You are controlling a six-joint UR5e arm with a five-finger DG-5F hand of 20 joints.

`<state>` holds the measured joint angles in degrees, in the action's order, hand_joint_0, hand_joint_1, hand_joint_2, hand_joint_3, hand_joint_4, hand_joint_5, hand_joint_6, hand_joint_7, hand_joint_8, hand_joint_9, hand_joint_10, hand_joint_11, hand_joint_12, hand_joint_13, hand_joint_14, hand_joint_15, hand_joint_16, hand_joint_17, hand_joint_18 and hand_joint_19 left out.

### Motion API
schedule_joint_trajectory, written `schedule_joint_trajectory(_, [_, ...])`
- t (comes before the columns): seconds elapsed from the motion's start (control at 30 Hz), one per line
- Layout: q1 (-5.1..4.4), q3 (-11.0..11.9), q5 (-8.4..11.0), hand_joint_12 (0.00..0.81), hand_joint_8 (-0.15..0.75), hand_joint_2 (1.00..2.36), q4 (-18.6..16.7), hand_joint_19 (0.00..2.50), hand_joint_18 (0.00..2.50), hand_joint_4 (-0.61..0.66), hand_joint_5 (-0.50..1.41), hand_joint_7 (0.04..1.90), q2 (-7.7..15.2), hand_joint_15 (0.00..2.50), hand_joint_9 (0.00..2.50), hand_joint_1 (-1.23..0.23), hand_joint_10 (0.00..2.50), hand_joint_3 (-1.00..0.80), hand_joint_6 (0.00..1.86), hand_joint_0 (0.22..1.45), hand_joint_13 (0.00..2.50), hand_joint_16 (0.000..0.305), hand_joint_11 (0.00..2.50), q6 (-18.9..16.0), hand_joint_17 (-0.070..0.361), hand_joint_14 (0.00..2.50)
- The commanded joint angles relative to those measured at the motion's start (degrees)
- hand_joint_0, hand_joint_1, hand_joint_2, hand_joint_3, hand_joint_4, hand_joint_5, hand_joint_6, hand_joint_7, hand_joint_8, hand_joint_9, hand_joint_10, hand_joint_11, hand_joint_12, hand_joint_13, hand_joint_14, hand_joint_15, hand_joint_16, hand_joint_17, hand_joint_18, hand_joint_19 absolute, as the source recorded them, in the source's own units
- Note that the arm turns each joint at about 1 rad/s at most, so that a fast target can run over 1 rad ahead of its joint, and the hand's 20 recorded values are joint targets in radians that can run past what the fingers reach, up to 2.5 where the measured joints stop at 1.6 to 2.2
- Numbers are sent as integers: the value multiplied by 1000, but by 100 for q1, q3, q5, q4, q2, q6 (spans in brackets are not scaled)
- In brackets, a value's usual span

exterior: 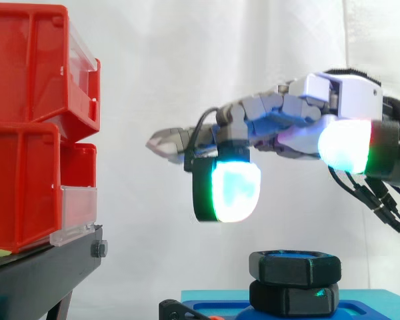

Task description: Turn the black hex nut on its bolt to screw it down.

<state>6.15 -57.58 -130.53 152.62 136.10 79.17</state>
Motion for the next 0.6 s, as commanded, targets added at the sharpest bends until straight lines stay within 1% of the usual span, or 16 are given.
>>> schedule_joint_trajectory(0.0, [-70, 45, 98, 333, 195, 1000, -39, 318, 226, 167, -82, 1254, 4, 0, 378, -237, 0, -500, 501, 481, 296, 53, 0, -103, 119, 0])
schedule_joint_trajectory(0.13, [-140, 10, 204, 332, 193, 1000, -57, 319, 217, 171, -86, 1212, 4, 0, 375, -236, 0, -500, 502, 482, 293, 53, 0, -103, 119, 0])
schedule_joint_trajectory(0.2, [-237, -61, 362, 332, 194, 1000, 22, 319, 223, 171, -89, 1192, 4, 0, 375, -236, 0, -500, 502, 482, 292, 53, 0, -94, 118, 0])
schedule_joint_trajectory(0.27, [-289, -113, 397, 331, 192, 1000, 75, 319, 214, 169, -90, 1175, 4, 0, 374, -236, 0, -500, 502, 482, 292, 53, 0, -94, 118, 0])
schedule_joint_trajectory(0.33, [-298, -131, 406, 331, 191, 1000, 84, 320, 210, 166, -89, 1162, 4, 0, 373, -235, 0, -500, 502, 482, 292, 53, 0, -94, 119, 0])
schedule_joint_trajectory(0.4, [-368, -307, 494, 330, 189, 1000, 31, 327, 210, 148, -90, 1155, 4, 0, 374, -238, 0, -500, 503, 481, 291, 53, 0, -85, 119, 0])
schedule_joint_trajectory(0.47, [-395, -386, 555, 330, 188, 1000, -21, 326, 209, 151, -90, 1147, 4, 0, 374, -238, 0, -500, 502, 482, 289, 53, 0, -77, 119, 0])
schedule_joint_trajectory(0.53, [-412, -412, 564, 330, 187, 1000, -48, 327, 212, 151, -90, 1148, 4, 0, 373, -238, 0, -500, 503, 482, 288, 53, 0, -77, 119, 0])
schedule_joint_trajectory(0.57, [-430, -465, 573, 330, 187, 1000, -65, 327, 215, 140, -92, 1155, 4, 0, 366, -238, 0, -500, 503, 483, 289, 53, 0, -68, 119, 0])
